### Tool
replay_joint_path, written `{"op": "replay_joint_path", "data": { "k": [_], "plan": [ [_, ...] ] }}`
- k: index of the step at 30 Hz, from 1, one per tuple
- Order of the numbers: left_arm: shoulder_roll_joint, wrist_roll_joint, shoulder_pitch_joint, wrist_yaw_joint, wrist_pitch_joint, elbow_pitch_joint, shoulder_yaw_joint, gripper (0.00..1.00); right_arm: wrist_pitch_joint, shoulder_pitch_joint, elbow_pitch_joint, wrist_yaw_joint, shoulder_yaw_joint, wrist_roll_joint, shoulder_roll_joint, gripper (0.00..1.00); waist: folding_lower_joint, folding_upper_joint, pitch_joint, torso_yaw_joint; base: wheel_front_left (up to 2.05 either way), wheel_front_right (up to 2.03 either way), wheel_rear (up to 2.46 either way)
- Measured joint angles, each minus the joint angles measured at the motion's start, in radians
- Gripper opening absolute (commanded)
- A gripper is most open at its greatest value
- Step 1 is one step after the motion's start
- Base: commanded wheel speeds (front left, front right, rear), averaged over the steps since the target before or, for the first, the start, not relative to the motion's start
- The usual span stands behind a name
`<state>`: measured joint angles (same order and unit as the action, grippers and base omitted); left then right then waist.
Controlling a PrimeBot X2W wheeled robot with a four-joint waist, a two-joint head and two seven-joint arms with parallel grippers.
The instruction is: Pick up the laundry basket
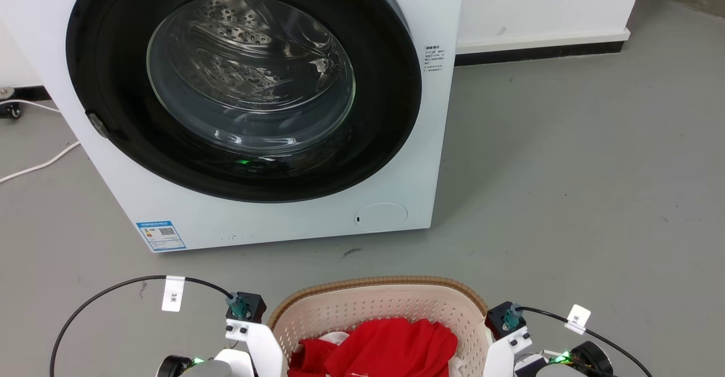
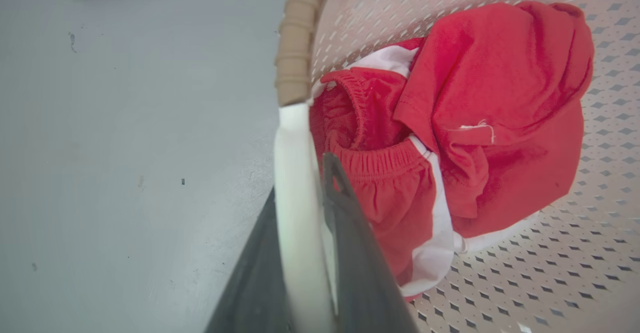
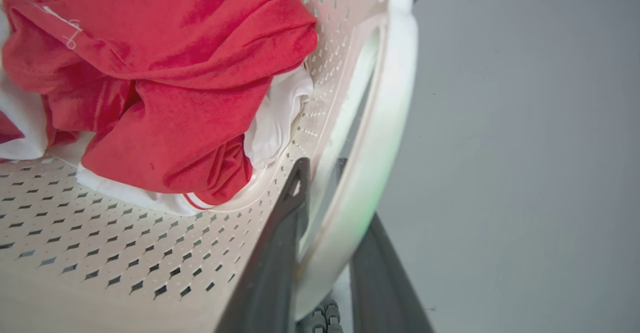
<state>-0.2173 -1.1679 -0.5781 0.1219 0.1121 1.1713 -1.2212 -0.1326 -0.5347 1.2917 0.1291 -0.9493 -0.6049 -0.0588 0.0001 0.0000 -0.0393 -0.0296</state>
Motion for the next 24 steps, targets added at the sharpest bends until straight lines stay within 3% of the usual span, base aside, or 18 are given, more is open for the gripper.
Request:
{"op": "replay_joint_path", "data": {
  "k": [24],
  "plan": [
    [-0.002,-0.034,-0.001,0.0,-0.006,0.0,-0.033,0.0,-0.006,0.002,0.0,0.0,-0.015,-0.017,-0.002,0.0,0.0,0.0,-0.005,-0.001,0.0,0.0,0.0]
  ]
}}
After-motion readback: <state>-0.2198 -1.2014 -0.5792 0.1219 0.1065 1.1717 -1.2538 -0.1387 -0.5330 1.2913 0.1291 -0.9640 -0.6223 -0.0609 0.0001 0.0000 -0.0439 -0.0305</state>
